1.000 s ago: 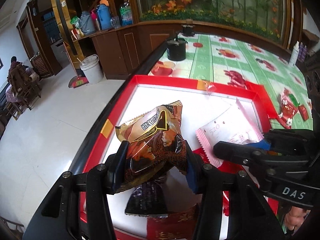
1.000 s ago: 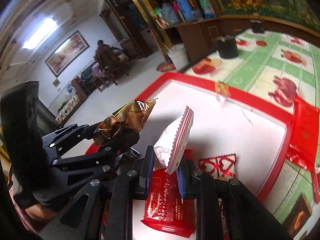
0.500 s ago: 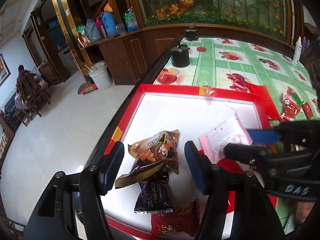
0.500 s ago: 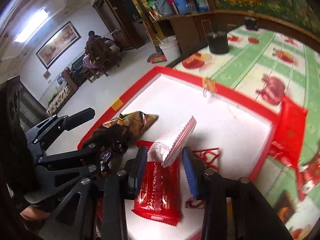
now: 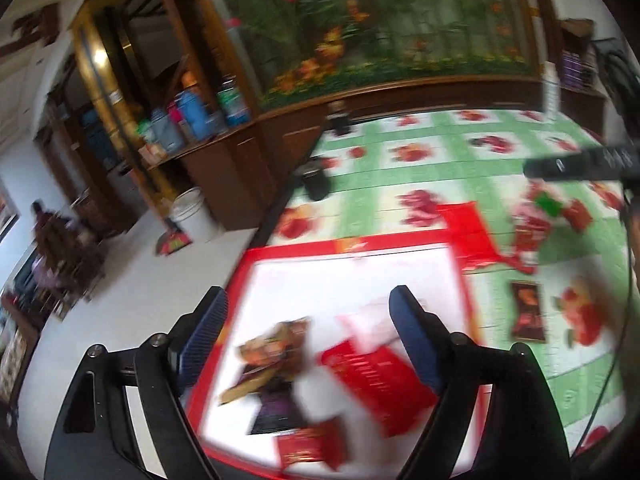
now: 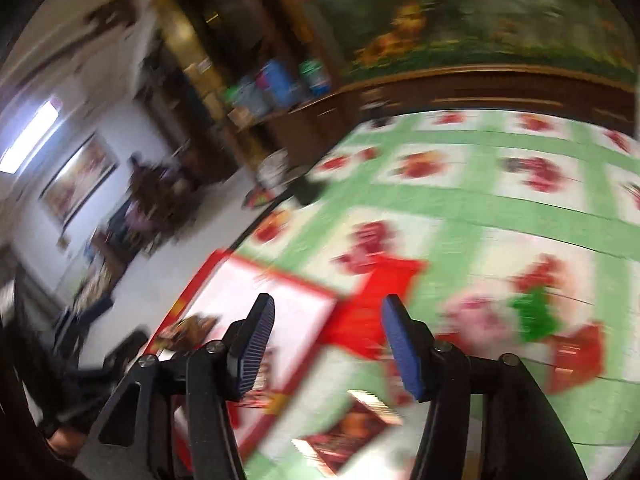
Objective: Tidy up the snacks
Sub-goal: 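Grasp the brown MANLY packet with the left gripper while the right gripper grasps the red packet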
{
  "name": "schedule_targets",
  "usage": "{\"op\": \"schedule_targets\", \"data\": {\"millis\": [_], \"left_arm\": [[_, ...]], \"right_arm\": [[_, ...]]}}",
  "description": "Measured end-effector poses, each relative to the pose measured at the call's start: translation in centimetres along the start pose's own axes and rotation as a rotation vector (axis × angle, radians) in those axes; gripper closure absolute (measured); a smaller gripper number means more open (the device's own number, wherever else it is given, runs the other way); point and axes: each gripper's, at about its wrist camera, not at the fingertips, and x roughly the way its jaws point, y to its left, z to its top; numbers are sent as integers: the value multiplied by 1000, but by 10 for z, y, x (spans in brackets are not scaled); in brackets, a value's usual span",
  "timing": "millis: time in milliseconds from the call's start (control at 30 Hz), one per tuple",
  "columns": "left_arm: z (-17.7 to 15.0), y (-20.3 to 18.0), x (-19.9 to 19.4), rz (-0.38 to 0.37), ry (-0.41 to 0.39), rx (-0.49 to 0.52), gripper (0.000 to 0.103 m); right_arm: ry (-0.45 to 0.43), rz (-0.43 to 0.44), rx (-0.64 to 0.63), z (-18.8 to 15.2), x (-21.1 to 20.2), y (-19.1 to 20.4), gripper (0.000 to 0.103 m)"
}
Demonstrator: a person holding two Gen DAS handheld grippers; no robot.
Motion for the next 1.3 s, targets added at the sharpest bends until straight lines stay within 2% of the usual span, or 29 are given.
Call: {"op": "schedule_targets", "data": {"millis": [100,200,300,433,533,600,800,967,1067,1200,1300], "left_arm": [[3,-31,0,-62,-2,61,20],[7,-70,4,-173,22,129,20],[8,-107,10,-224,51,193,20],[4,-150,22,-247,80,293,20],[3,-159,33,-272,119,298,20],[1,-161,41,-298,154,294,20],[-8,-162,61,-327,225,251,20],[-14,-161,67,-395,255,194,20],[-15,-157,70,-421,270,153,20],[-16,-155,72,-452,284,117,20],[-14,-153,75,-476,284,91,30]], "right_arm": [[-12,-77,105,0,-21,-49,41],[11,-147,185,-7,-33,-86,41],[63,-200,251,-13,-37,-117,41],[69,-201,361,-15,-40,-152,41],[73,-203,385,-20,-40,-163,41],[82,-218,382,-20,-34,-165,41],[92,-354,314,-20,-16,-158,41],[137,-422,233,-22,4,-149,41],[155,-436,196,-23,10,-142,35],[191,-504,154,-27,21,-139,34],[180,-560,108,-30,23,-136,36]]}}
